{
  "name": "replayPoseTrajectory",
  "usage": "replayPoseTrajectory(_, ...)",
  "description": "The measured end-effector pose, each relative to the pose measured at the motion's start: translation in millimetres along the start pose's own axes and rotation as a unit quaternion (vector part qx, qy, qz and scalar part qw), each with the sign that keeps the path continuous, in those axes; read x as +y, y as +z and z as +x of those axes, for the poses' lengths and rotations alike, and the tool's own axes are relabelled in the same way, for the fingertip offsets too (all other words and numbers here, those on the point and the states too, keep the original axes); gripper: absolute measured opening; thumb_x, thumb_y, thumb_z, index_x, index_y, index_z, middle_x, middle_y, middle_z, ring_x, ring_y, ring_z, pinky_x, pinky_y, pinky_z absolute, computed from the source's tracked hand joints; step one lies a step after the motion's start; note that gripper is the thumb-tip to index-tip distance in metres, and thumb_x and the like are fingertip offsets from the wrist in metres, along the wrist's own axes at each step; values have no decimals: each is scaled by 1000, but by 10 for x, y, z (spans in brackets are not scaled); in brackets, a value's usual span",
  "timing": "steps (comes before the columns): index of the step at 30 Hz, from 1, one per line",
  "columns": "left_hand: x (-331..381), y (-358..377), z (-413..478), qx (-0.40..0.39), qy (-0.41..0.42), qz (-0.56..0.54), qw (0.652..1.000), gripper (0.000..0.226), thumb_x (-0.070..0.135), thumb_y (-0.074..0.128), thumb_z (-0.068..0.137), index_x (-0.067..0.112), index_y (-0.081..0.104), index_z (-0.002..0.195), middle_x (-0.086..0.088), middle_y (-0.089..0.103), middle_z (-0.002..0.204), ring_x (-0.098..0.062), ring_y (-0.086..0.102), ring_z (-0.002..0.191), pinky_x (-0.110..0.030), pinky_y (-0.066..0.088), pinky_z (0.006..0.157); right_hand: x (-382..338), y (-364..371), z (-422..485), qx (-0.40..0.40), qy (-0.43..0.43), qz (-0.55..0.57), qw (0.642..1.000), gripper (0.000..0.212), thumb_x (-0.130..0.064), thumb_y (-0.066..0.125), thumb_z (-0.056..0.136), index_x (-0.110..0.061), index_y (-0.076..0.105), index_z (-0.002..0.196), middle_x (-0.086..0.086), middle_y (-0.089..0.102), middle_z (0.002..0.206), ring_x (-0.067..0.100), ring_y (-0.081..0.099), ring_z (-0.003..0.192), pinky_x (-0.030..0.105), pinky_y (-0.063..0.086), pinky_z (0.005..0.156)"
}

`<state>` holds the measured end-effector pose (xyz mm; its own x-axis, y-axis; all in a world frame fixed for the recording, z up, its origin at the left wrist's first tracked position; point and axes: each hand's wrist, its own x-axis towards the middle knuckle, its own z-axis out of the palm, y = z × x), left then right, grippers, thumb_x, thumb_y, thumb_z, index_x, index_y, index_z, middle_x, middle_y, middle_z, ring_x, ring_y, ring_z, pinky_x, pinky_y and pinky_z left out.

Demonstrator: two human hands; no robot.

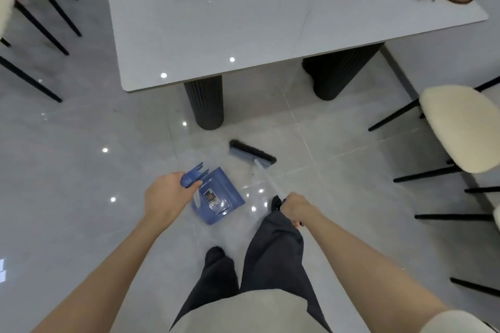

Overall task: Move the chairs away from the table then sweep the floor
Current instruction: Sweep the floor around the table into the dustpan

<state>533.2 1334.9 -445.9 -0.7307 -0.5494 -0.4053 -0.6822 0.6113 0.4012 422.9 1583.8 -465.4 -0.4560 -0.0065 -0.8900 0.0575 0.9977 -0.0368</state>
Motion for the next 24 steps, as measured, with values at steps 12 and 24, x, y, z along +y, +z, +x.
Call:
replayPoseTrajectory(12,-460,-65,-678,-9,10,28,1000,42,48,60,86,10,61,69,3,54,58,-20,57,61,-27,41,53,137,518,-637,-27,34,70,997,30,-10,36,93,-8,40,64,9,43,56,18,36,45,22,29,45)
replayPoseTrajectory(24,-59,251,-1075,-4,39,56,998,41,49,57,88,20,51,60,1,56,60,-18,57,61,-25,37,50,974,329,-643,75,50,240,966,13,-13,38,99,-3,46,95,8,44,60,17,39,44,14,26,32)
